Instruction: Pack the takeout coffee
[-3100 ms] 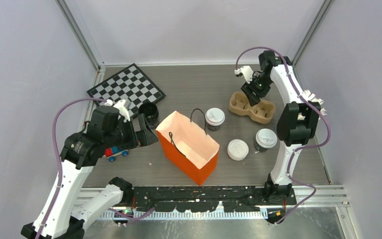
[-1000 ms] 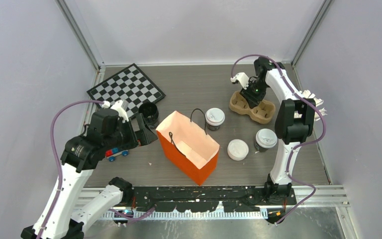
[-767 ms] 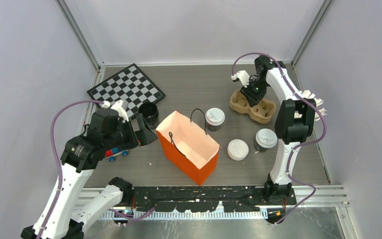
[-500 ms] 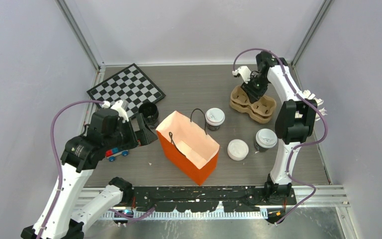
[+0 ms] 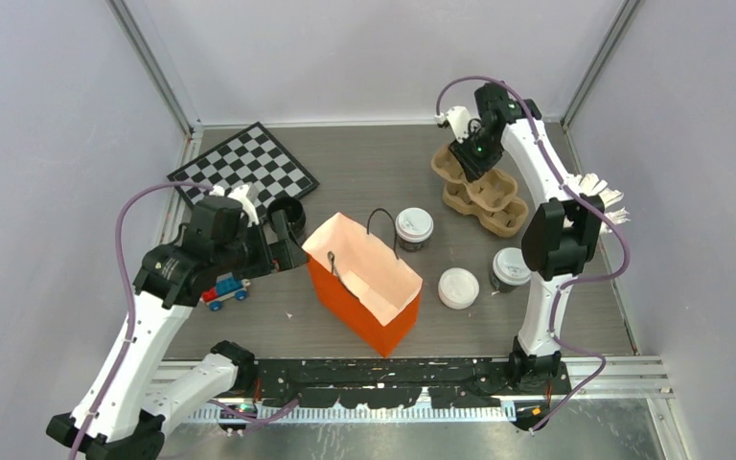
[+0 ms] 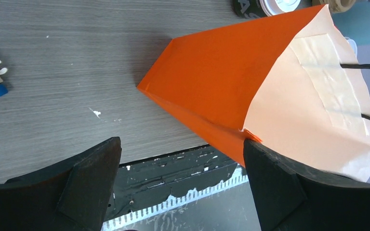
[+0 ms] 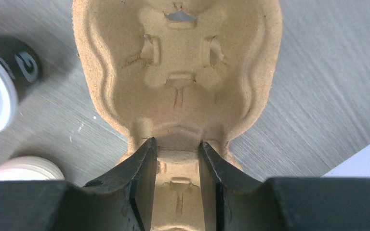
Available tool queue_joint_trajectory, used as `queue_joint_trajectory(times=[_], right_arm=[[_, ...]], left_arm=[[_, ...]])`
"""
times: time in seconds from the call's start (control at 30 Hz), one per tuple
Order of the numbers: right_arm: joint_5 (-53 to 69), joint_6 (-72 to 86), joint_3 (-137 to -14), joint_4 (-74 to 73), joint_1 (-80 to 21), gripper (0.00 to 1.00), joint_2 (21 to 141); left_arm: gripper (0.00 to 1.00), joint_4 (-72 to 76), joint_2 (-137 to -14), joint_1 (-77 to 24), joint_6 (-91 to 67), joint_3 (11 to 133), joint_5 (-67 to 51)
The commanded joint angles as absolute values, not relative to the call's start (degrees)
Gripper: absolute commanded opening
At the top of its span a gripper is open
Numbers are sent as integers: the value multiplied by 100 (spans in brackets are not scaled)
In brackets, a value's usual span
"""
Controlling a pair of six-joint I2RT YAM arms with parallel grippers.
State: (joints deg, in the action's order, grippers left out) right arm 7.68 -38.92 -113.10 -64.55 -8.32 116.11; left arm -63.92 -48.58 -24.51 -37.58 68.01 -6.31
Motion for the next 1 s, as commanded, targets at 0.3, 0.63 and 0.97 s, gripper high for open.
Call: queue_joint_trajectory(times=[0.3, 0.63, 0.97], right_arm=[[-385, -1592, -13160, -6197, -2059, 37, 10636], [205, -994, -13670, -6086, -3064, 40, 9908], [1005, 496, -13244, -4779, -3866, 39, 9237]], left_arm=[[100, -6108, -5162, -2444, -3475, 7419, -753], [99, -6001, -5072, -2443, -3472, 7440, -1078], [93, -6105, -5331, -2443, -3795, 7579, -1384]])
